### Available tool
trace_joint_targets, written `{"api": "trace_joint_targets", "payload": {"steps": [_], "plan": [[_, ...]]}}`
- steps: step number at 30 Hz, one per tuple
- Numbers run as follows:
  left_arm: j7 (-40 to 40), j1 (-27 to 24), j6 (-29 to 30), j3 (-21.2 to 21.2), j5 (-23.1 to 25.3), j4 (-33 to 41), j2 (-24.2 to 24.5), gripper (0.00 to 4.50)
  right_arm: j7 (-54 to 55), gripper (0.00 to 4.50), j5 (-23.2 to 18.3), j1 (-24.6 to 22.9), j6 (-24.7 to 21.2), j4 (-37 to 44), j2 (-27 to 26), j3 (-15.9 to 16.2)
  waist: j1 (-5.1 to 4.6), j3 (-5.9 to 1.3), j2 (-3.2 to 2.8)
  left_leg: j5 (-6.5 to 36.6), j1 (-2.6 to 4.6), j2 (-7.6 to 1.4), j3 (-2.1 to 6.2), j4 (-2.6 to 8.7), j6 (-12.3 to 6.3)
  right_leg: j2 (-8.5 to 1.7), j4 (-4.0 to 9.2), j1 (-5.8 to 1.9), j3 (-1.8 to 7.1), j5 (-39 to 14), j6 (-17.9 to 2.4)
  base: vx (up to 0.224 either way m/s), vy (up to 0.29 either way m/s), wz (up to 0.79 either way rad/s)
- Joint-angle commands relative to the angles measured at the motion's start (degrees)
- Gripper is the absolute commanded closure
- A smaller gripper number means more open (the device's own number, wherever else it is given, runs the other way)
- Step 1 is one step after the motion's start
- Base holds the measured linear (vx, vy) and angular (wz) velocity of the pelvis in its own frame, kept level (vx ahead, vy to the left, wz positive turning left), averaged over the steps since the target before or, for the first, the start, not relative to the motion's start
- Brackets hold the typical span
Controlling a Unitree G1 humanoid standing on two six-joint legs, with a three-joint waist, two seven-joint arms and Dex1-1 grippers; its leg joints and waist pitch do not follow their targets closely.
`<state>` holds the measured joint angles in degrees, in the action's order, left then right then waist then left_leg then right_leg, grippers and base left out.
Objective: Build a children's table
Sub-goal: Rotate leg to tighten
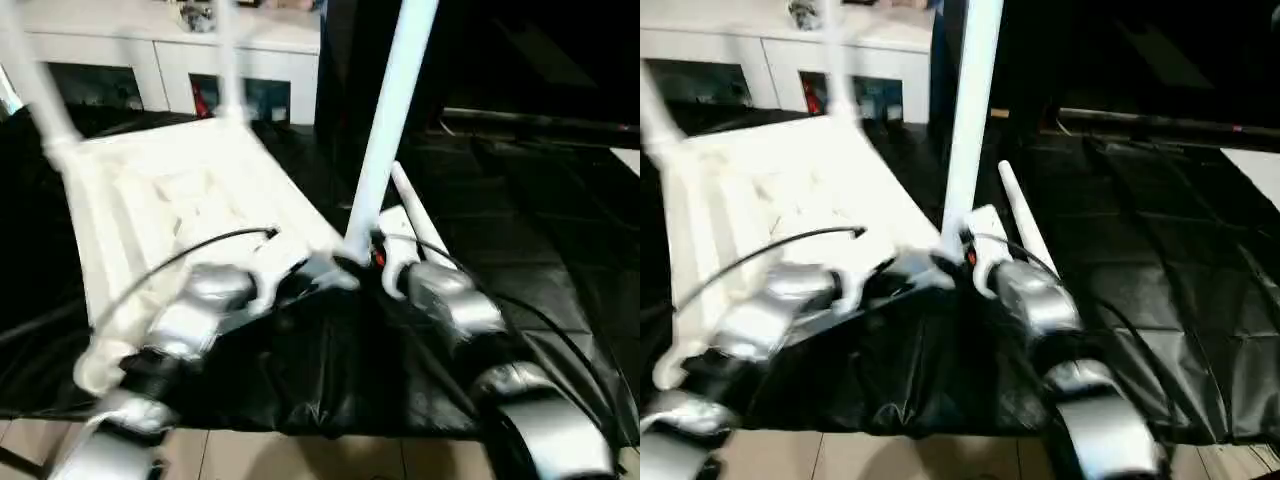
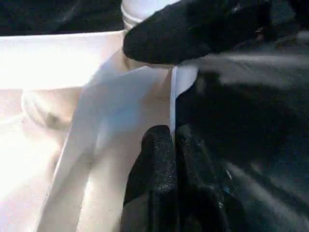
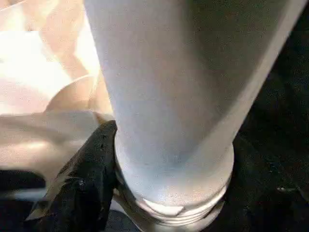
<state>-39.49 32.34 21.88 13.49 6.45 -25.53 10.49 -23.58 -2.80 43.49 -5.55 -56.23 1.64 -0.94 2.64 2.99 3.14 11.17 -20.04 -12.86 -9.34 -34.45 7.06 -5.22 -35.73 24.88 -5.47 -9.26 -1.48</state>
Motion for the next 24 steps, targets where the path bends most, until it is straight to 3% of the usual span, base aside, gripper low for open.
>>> {"api": "trace_joint_targets", "payload": {"steps": [1, 2, 4, 6, 9, 13, 19, 24], "plan": [[1.02, 2.29, -2.27, 0.6, -2.43, 1.63, -3.51, 4.5, -3.3, 1.4, -1.05, 0.24, 0.37, -1.25, -4.09, 2.05, 0.34, -4.01, -0.14, 11.34, -0.6, 0.28, -0.68, 4.02, -1.88, -2.29, 5.02, -3.71, 2.46, -19.39, -7.14, 0.0, 0.0, 0.0], [0.32, 1.99, -2.73, 1.12, -2.48, 2.01, -3.61, 4.5, -4.15, 1.06, -1.18, 0.39, 0.94, -1.22, -4.22, 1.95, 0.37, -4.09, -0.03, 10.6, -0.73, 0.25, -0.68, 4.0, -2.13, -2.28, 4.76, -3.86, 2.51, -17.76, -7.64, 0.0, 0.0, 0.0], [-1.97, 1.22, -3.75, 1.89, -2.86, 3.02, -3.03, 4.5, -6.6, 1.03, -2.14, 0.5, 0.84, -0.74, -4.01, 1.42, 0.72, -4.26, -0.13, 8.23, -0.56, 0.26, -0.93, 3.86, -3.32, -2.23, 4.16, -3.95, 2.69, -12.18, -9.86, 0.0, 0.0, 0.0], [-3.89, 0.57, -4.54, 2.22, -3.26, 3.82, -2.27, 4.5, -8.3, 0.83, -1.66, 0.32, 1.36, -0.13, -3.29, 2.08, 0.87, -4.28, -0.17, 7.08, -0.72, 0.23, -0.93, 3.87, -4.01, -2.3, 3.91, -4.21, 2.71, -10.36, -10.78, 0.0, 0.0, 0.0], [-5.28, -0.14, -4.82, 2.55, -3.43, 4.74, -1.42, 4.5, -9.6, 0.53, -0.31, 0.33, 3.16, -0.36, -2.36, 3.15, 0.75, -4.2, -0.19, 7.11, -0.8, 0.25, -0.97, 3.87, -4.1, -2.33, 4.0, -4.31, 2.69, -10.81, -11.04, 0.0, 0.0, 0.0], [-10.4, -1.89, -5.5, 3.38, -4.42, 6.91, 1.3, 4.5, -16.87, 0.53, 0.49, -0.86, 5.57, 1.06, 0.47, 4.89, 0.67, -3.96, -0.52, 9.92, -0.68, 0.06, -0.89, 4.04, -3.72, -2.49, 4.52, -4.17, 2.66, -15.0, -10.47, 0.0, 0.0, 0.0], [-17.13, -2.75, -7.55, 4.08, -5.3, 7.76, 5.06, 4.5, -29.36, 0.53, 0.98, -3.71, 6.21, 4.95, 5.54, 8.32, 0.85, -3.94, -0.65, 9.91, -0.53, -0.07, -0.86, 4.1, -3.91, -2.3, 4.27, -4.21, 2.78, -13.0, -11.37, 0.0, 0.0, 0.0], [-19.99, -2.7, -8.11, 3.95, -6.1, 7.9, 6.12, 4.5, -36.65, 0.53, -0.22, -5.44, 5.82, 8.09, 7.76, 9.24, 1.21, -3.96, -0.59, 9.93, -0.44, -0.09, -0.91, 4.06, -4.02, -2.37, 4.34, -4.28, 2.83, -13.51, -11.35, 0.0, 0.0, 0.0]]}}
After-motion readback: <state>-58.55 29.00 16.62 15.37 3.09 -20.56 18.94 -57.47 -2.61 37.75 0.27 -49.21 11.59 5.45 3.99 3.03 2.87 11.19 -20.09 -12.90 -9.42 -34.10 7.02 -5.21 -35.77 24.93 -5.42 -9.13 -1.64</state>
